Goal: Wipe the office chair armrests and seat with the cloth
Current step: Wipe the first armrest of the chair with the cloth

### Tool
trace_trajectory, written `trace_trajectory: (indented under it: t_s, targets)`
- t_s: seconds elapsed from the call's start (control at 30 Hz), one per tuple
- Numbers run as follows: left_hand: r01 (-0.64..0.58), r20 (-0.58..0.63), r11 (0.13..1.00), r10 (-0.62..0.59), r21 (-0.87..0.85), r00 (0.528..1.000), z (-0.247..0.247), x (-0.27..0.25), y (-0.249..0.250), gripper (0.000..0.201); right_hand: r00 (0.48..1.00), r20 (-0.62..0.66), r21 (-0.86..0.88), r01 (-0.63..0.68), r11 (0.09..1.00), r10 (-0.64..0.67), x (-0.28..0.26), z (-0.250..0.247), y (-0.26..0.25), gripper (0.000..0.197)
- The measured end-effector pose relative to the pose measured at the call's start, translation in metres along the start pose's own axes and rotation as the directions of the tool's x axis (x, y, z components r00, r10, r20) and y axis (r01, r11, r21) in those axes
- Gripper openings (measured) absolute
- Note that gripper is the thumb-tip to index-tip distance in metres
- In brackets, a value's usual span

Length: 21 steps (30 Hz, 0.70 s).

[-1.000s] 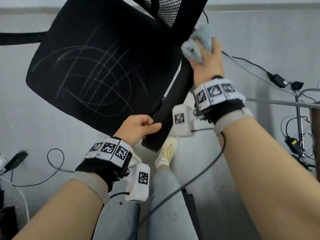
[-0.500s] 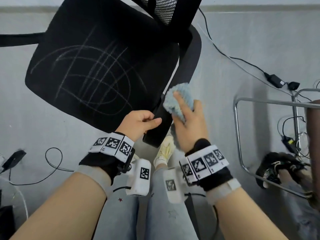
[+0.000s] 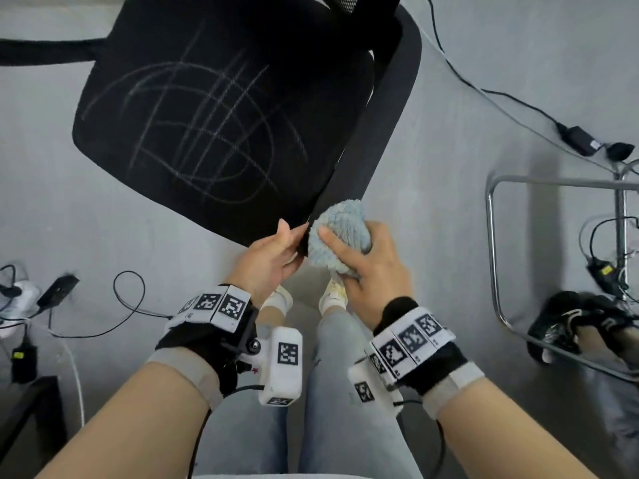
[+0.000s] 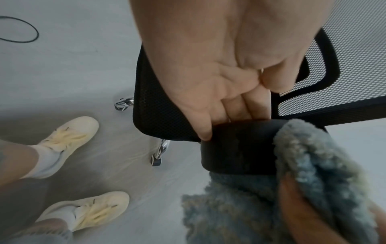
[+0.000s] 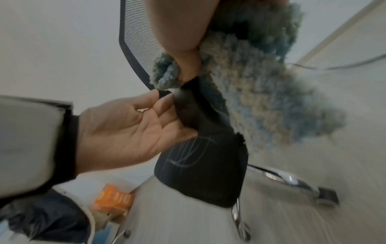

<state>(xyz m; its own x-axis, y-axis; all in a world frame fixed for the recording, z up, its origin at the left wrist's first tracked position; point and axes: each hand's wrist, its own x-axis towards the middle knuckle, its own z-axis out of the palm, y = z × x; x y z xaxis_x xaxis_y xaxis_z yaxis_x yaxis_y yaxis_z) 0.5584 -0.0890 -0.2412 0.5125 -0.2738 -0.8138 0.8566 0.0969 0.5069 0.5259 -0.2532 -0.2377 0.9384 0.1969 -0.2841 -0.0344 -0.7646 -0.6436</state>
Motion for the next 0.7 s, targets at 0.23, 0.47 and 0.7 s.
trace_trajectory:
  t_s: [0.23,0.47,0.7]
  targets:
    - [0.005,0.017,1.0,-0.005,-0.005,1.0,0.029,0.015,0.013,0.056,0.981,-0.153,0.061,-0.113,0.992,0.121,0.042,-0.036,0.01,0.05]
    - [0.023,-0.001,1.0,-0.023,-0.014,1.0,0.074,0.02,0.028,0.057,0.956,-0.194,0.104,-0.205,0.973,0.222,0.044,-0.053,0.021,0.05]
    - [-0.073,0.021,0.997,0.074,-0.027,0.997,0.031,0.012,0.06,0.063,0.922,-0.29,0.146,-0.222,0.964,0.256,0.06,-0.07,-0.007,0.041]
